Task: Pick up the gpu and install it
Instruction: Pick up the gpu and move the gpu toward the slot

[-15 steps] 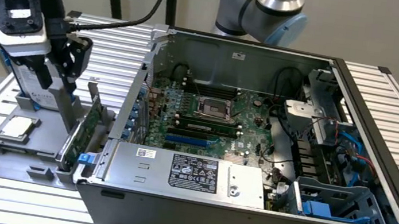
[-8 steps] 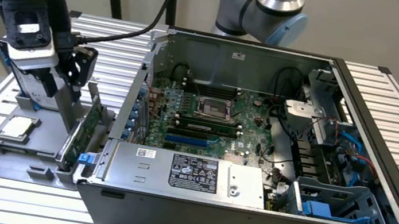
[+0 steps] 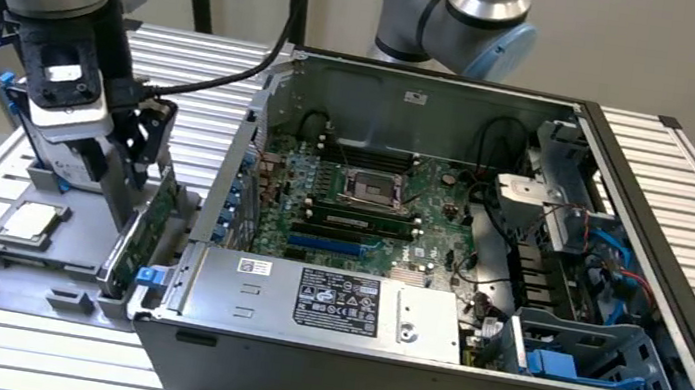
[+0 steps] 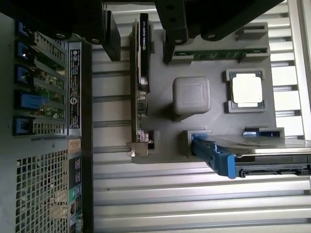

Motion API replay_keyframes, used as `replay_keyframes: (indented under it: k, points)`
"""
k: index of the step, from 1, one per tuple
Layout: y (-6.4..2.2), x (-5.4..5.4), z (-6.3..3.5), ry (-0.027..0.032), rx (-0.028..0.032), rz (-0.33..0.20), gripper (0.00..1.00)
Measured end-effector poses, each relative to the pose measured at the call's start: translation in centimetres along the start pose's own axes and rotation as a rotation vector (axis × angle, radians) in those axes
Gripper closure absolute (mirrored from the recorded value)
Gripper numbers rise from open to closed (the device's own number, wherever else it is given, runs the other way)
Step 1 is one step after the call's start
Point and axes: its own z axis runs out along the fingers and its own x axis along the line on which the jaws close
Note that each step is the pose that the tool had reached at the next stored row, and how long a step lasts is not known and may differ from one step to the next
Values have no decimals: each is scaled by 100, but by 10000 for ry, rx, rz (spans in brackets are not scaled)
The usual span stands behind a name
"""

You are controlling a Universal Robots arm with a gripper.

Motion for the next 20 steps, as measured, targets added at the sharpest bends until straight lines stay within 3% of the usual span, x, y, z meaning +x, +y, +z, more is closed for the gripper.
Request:
replay_keyframes:
  k: [20]
  points:
    - [-30, -19, 365, -5, -34, 1, 52]
